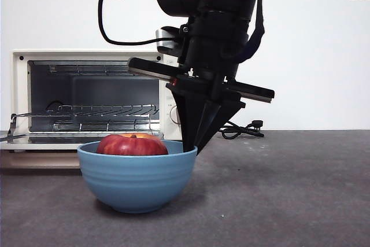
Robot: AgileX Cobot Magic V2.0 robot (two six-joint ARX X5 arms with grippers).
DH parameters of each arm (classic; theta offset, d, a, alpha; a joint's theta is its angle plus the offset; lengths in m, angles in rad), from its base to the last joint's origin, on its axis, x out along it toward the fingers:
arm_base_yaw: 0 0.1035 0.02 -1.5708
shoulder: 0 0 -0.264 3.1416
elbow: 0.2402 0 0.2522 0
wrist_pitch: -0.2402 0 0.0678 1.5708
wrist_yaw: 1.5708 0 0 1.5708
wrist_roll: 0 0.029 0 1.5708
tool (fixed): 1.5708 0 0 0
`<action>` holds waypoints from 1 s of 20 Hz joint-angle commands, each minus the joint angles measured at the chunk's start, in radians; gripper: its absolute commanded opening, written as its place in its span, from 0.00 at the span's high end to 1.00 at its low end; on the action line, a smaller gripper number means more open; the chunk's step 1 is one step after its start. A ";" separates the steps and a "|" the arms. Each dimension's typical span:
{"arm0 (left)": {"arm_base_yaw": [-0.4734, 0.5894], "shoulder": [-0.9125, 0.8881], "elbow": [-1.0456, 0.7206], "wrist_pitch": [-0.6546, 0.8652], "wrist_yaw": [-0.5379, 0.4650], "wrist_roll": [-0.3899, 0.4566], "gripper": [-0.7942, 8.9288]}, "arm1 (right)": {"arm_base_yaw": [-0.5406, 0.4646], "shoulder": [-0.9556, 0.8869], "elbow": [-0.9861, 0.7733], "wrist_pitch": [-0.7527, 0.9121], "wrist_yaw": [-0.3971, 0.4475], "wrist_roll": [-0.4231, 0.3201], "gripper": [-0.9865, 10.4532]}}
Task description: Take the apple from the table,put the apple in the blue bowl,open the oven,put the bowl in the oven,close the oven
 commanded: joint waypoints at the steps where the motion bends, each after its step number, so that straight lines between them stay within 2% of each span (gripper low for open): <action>1: -0.003 -0.005 -0.011 0.005 -0.002 0.019 0.92 | 0.001 0.010 0.001 0.004 -0.003 -0.006 0.92; 6: -0.002 -0.005 -0.011 0.005 -0.002 0.018 0.92 | 0.001 0.009 0.051 -0.035 0.001 -0.020 0.92; 9: -0.002 -0.005 -0.011 0.005 -0.002 0.015 0.92 | 0.002 0.009 0.202 -0.132 0.027 -0.045 0.92; 14: -0.002 -0.005 -0.011 0.005 -0.002 0.008 0.92 | -0.008 0.027 0.436 -0.122 0.031 -0.040 0.92; 20: -0.002 -0.004 -0.011 0.037 -0.002 0.008 0.92 | -0.045 0.277 0.880 -0.297 0.015 -0.051 0.92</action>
